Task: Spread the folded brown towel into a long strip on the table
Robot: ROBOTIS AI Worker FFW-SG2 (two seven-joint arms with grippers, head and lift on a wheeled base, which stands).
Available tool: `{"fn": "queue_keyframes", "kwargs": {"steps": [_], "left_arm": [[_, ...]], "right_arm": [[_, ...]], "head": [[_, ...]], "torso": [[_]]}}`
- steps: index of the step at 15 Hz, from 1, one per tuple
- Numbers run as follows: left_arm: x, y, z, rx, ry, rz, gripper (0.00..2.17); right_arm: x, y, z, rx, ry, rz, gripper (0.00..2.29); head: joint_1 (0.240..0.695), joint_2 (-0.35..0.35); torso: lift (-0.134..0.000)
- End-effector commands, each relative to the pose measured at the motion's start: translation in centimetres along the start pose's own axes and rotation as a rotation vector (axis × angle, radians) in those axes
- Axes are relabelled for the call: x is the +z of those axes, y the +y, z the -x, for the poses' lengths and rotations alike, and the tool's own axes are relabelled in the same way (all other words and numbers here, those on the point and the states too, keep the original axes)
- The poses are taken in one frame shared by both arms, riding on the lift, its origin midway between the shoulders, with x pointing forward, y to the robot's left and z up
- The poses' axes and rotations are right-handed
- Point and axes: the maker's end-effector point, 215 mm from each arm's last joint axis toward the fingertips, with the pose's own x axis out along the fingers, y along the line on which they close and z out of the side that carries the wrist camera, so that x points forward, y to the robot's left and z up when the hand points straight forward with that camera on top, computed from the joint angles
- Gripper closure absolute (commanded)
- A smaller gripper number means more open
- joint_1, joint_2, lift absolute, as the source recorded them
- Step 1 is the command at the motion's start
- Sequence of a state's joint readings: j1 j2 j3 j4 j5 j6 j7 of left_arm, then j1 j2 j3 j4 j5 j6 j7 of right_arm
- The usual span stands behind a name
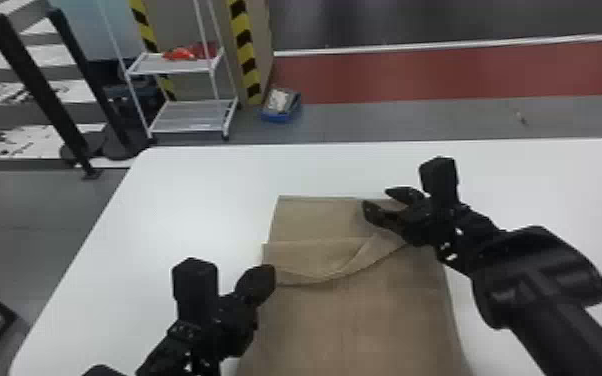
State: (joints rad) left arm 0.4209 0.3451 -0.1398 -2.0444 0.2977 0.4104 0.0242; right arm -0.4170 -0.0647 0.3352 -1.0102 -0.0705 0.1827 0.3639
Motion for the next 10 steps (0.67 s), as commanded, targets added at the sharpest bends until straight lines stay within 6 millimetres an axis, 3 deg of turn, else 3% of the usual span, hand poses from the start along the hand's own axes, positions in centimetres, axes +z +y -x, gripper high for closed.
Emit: {"fn": "queue_keyframes", "kwargs": {"steps": [1,5,8,10], "left_arm": [[-0.1,-0.1,-0.1,-0.002,0.001,0.001,1.38],[-0.3,-0.1,-0.1,-0.001,0.005,0.000,1.38],[0.0,-0.5,-0.1,-0.006,0.001,-0.001,1.38],[0.3,-0.7,0.0,-0.009,-0.005,-0.003,1.38]], "right_arm": [[-0.5,-0.1,0.0,0.004,0.012,-0.006,0.53],[-1.6,0.4,-0.1,0.033,0.047,-0.011,0.53],[-2.2,0.4,0.2,0.036,0.066,-0.006,0.77],[-2.3,0.2,0.4,0.036,0.073,-0.012,0.79]], "head": [[0.695,0.146],[0.695,0.144],[0.695,0.145],[0.695,0.142]], "torso": [[-0.123],[-0.123],[-0.123],[-0.123]]}}
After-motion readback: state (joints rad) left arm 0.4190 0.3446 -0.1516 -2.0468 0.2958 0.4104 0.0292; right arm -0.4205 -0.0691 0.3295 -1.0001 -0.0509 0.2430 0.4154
